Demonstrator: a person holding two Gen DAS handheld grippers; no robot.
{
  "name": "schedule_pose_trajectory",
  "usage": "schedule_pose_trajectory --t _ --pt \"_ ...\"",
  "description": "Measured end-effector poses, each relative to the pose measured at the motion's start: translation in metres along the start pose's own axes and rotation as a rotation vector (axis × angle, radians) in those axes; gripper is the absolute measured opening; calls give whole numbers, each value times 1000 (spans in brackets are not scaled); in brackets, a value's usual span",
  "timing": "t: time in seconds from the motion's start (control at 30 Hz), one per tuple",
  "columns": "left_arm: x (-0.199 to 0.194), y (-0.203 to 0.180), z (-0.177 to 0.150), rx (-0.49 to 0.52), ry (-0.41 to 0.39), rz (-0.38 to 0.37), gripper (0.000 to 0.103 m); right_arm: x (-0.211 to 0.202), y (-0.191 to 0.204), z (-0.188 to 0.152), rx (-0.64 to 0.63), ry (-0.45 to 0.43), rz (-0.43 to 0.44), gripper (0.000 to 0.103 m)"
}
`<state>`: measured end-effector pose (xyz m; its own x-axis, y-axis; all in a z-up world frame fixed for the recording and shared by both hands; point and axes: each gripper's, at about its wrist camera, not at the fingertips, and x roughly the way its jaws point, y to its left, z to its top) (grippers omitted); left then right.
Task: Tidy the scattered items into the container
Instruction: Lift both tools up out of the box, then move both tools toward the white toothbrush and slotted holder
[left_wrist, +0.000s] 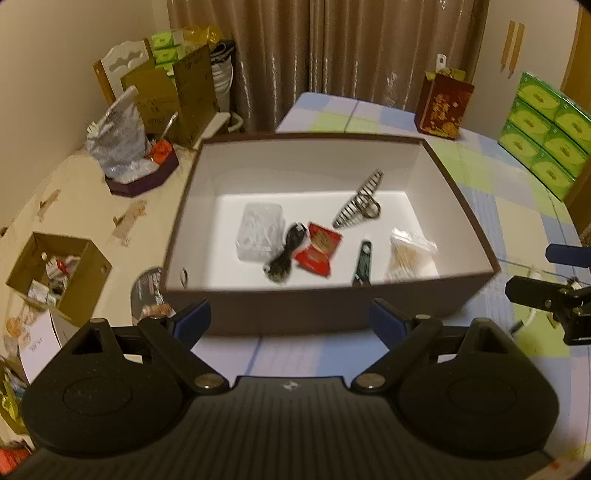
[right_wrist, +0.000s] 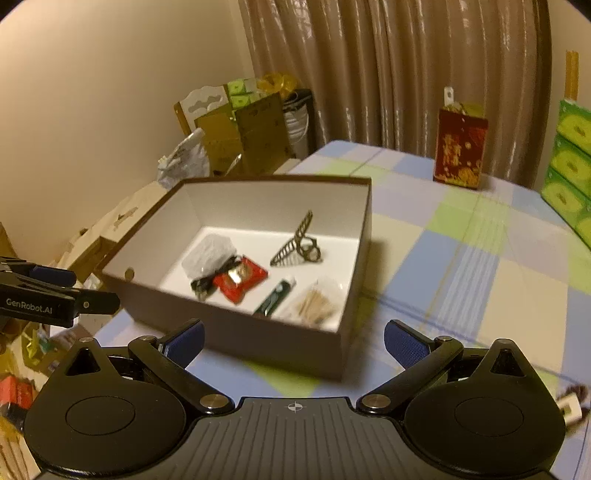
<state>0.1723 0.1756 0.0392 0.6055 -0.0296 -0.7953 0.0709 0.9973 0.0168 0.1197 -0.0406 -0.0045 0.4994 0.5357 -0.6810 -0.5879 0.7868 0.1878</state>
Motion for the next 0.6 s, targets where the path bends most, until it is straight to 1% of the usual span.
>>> schedule_pose_trajectory --t 0.17,0.33,0.6 --pt "-3 -14 -17 12 27 1 90 -15 -8 -20 9 13 -8 101" --pt "-2 -32 -29 31 49 -29 90 -29 -25 -37 47 23 -26 101" --pt "8 -72 -43 89 95 -68 90 -54 -55 -62 97 48 -94 101"
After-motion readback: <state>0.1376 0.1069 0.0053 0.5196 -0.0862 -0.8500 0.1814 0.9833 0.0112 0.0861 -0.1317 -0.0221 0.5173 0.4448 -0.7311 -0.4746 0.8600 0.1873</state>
